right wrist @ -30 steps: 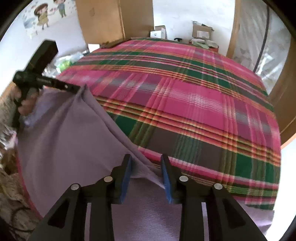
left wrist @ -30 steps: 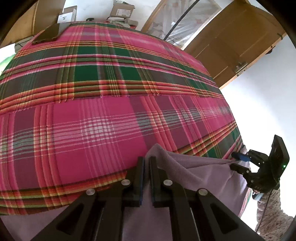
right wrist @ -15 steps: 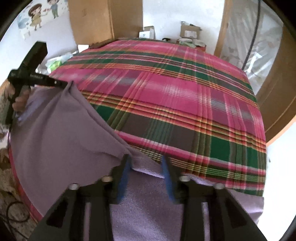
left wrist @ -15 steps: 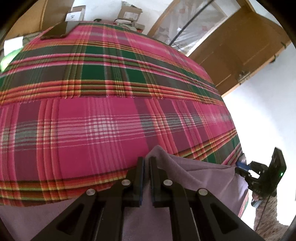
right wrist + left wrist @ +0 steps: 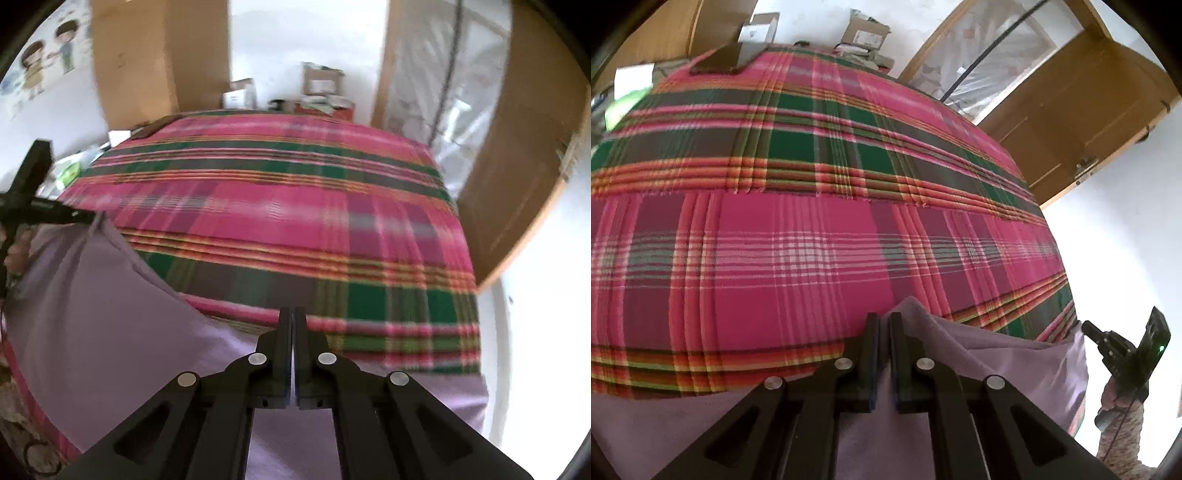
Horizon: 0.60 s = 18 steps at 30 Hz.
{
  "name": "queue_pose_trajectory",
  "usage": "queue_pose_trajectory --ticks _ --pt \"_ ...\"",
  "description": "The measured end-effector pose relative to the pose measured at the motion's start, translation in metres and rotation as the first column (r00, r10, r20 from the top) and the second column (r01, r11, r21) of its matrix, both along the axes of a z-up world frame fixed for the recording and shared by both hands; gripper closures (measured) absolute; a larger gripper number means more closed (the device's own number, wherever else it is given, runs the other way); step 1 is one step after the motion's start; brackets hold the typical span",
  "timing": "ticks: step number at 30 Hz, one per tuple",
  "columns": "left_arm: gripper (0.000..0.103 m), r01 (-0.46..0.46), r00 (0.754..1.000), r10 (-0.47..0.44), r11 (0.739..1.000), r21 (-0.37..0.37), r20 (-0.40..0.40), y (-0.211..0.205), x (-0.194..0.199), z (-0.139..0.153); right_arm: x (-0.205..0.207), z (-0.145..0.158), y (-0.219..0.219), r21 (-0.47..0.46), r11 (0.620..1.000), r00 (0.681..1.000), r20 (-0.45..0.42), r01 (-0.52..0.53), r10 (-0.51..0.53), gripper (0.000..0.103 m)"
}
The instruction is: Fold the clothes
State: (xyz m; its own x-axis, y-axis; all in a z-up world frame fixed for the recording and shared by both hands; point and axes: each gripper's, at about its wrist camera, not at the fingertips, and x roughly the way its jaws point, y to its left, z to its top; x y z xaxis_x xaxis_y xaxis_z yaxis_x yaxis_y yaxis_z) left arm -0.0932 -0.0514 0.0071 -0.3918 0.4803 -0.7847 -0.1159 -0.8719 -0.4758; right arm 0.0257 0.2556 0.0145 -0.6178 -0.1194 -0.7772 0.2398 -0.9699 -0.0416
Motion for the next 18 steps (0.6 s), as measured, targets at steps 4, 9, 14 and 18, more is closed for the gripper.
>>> queue_pose_trajectory --ticks 4,9,14,18 --pt "0.097 0.0 1.0 0.0 1.0 -0.007 -0.011 0.0 0.003 0.004 0.014 -0.005 0.03 -0.044 0.99 0.991 0.011 0.135 -0.135 0.097" --pt "0.097 -0.084 0.993 0.076 0.993 -0.084 -0.091 -0.007 0.012 0.022 0.06 -0.008 0.071 -0.154 0.92 0.932 0.025 0.361 -0.361 0.083" --pt "0.096 0.011 0.989 -0.019 0.999 -0.053 -0.144 0.019 0.02 0.042 0.12 -0.01 0.096 -0.268 0.81 0.847 0.046 0.521 -0.529 0.081" --pt "0.089 0.187 0.969 -0.198 0.979 -0.083 -0.149 0.07 0.026 0.043 0.153 -0.017 0.104 -0.378 0.726 0.803 0.09 0.575 -0.589 0.081"
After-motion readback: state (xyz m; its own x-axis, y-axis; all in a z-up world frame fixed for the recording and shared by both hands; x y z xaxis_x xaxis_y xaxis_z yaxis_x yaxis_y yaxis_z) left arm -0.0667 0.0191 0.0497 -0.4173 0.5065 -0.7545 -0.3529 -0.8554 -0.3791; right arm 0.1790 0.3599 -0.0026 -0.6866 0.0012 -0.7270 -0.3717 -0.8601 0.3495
